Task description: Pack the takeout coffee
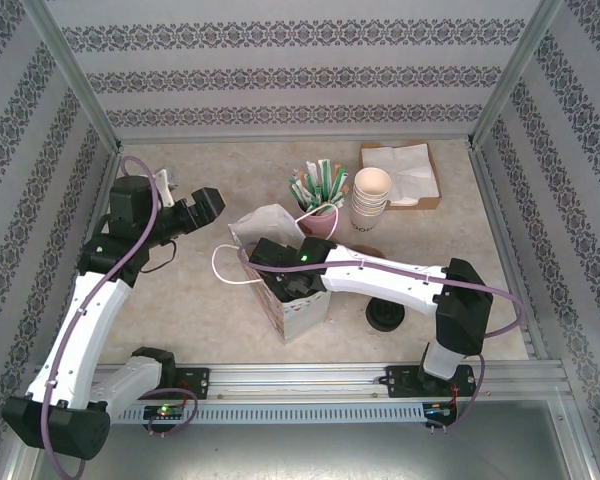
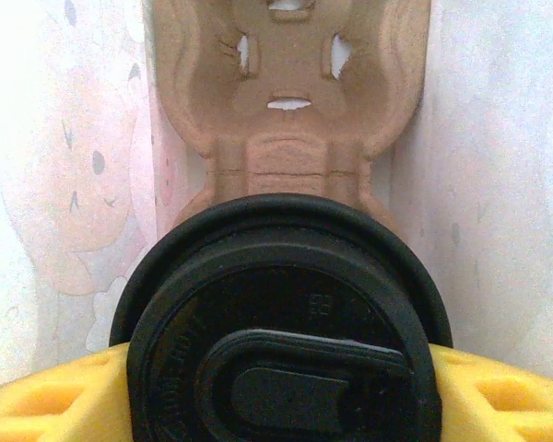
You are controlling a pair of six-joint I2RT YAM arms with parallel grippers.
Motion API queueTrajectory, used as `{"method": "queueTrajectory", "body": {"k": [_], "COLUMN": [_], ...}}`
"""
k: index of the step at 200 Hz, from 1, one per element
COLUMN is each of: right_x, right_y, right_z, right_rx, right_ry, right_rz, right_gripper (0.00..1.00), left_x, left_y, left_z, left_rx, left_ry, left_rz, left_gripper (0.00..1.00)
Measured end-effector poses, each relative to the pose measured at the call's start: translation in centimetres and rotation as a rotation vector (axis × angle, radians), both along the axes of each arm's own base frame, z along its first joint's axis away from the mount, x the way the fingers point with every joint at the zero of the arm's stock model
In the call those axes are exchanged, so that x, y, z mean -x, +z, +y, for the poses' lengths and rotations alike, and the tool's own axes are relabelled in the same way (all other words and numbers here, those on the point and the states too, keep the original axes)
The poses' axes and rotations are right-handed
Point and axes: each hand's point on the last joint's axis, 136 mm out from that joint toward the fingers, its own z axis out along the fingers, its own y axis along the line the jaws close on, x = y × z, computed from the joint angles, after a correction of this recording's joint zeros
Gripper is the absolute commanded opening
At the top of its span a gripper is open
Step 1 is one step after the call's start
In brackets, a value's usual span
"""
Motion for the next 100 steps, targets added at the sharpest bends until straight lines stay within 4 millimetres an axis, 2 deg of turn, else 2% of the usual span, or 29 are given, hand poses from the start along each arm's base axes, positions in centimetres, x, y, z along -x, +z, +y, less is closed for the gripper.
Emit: {"method": "queueTrajectory", "body": {"k": [100], "right_x": [0.0], "right_y": [0.2], "right_z": [0.0], "right_rx": [0.001], "right_ry": [0.005], "right_rz": [-0.003], "right_gripper": [0.49], "left_x": [-0.2], "left_y": [0.4], "left_z": [-1.7], "left_rx": [-0.003], "left_ry": [-0.077], "left_rz": [0.011], "left_gripper": [0.93]}}
